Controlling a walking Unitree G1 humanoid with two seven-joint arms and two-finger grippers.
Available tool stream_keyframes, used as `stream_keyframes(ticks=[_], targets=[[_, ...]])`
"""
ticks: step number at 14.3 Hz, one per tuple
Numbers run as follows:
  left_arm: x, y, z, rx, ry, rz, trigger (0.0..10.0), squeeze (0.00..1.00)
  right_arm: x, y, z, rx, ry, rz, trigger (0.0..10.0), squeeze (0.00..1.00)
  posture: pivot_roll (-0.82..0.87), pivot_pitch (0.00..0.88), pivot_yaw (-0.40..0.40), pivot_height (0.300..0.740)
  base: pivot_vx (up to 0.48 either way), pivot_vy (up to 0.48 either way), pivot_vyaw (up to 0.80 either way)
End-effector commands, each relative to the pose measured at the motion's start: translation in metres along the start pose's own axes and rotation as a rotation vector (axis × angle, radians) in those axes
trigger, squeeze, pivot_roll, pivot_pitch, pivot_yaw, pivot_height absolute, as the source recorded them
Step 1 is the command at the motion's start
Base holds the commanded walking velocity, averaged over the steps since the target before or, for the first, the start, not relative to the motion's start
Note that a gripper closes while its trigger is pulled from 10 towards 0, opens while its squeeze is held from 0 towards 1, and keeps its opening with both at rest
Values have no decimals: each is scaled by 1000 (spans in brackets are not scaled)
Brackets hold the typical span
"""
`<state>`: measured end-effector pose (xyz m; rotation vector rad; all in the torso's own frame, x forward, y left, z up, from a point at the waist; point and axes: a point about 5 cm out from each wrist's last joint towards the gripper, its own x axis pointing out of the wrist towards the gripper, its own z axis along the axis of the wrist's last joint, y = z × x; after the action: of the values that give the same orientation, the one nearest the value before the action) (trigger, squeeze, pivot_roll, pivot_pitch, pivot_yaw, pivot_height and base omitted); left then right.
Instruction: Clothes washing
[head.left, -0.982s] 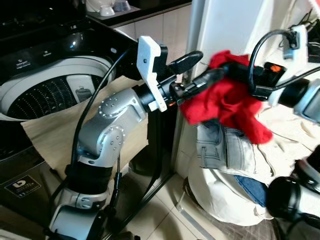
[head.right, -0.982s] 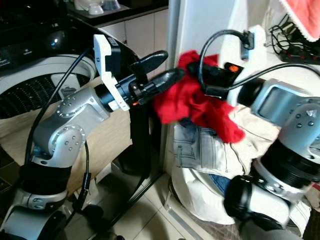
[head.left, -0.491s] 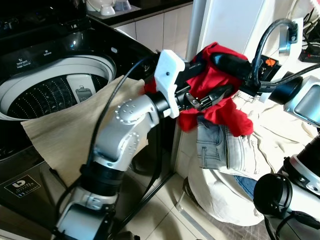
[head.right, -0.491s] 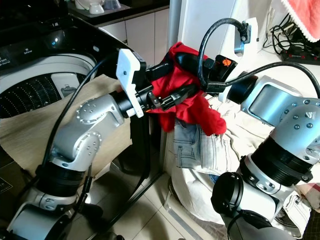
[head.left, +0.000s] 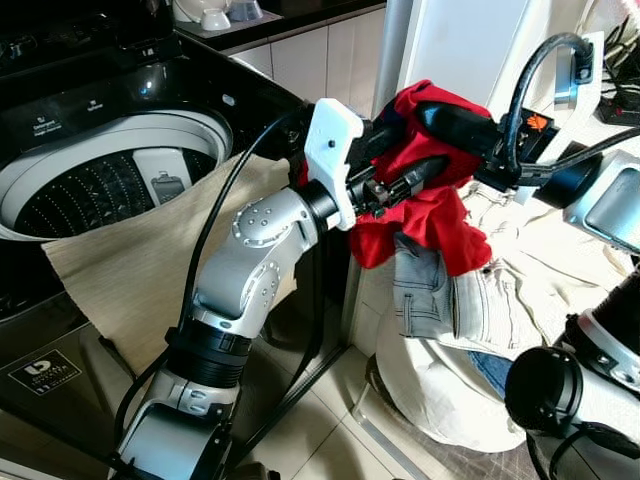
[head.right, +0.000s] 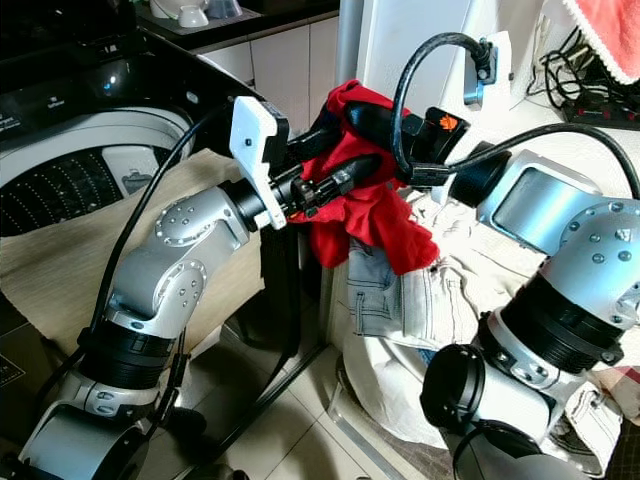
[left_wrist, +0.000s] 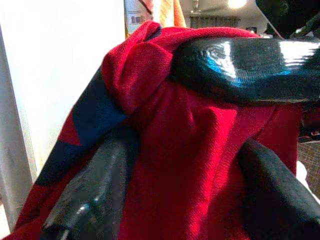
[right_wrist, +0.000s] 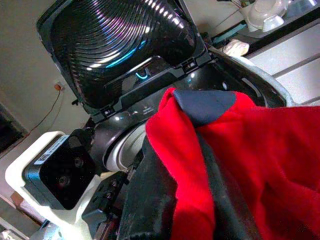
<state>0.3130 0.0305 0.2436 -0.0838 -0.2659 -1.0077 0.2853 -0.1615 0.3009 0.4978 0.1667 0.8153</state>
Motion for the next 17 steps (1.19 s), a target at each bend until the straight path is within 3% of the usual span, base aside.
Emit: stream_keyframes(ticks=[1, 5, 6, 7, 8, 11, 12, 13, 14, 15, 16, 17], targets=[[0, 2, 2, 14, -5, 1, 0, 0, -1, 6, 1, -32, 1, 15, 0, 0, -93, 0, 3, 740, 0, 0, 0], [-4, 10, -2, 39, 27, 35, 0, 0, -1, 8, 1, -52, 6, -9, 0, 0, -94, 0, 7, 740, 0, 0, 0], [-5, 13, 0, 45, 19, 49, 0, 0, -1, 9, 2, -65, 5, -16, 510, 0, -92, 0, 7, 740, 0, 0, 0], [-5, 14, 1, 52, 12, 53, 0, 0, -1, 10, 2, -69, 3, -19, 2118, 639, -92, 0, 7, 740, 0, 0, 0], [-6, 16, 2, 49, 7, 63, 0, 0, -1, 10, 2, -70, 0, -15, 10000, 1000, -90, 0, 8, 740, 0, 0, 0], [-10, 28, 4, 61, 8, 126, 0, 0, 0, 13, 3, -72, -13, 10, 10000, 1000, -89, 0, 10, 740, 0, 0, 0], [-23, 64, 15, 266, 44, 350, 0, 0, -2, 12, 5, -116, -29, -32, 10000, 1000, -91, 0, 10, 740, 0, 0, 0], [-30, 80, 25, 343, 43, 450, 0, 0, -3, 12, 6, -131, -34, -38, 10000, 1000, -91, 0, 11, 740, 0, 0, 0], [-54, 122, 75, 573, -27, 695, 0, 0, -3, 15, 2, -178, -18, -33, 10000, 0, -82, 0, 9, 740, 0, 0, 0], [-69, 144, 119, 756, -82, 840, 0, 0, 1, 19, -4, -211, -6, -13, 10000, 0, -77, 0, 8, 740, 0, 0, 0], [-75, 155, 140, 840, -78, 912, 0, 0, 9, 25, -8, -237, -23, 8, 10000, 0, -78, 0, 11, 740, 0, 0, 0], [-78, 164, 141, 855, -31, 948, 0, 0, 14, 28, -13, -268, -23, 14, 10000, 0, -80, 0, 15, 740, 0, 0, 0]])
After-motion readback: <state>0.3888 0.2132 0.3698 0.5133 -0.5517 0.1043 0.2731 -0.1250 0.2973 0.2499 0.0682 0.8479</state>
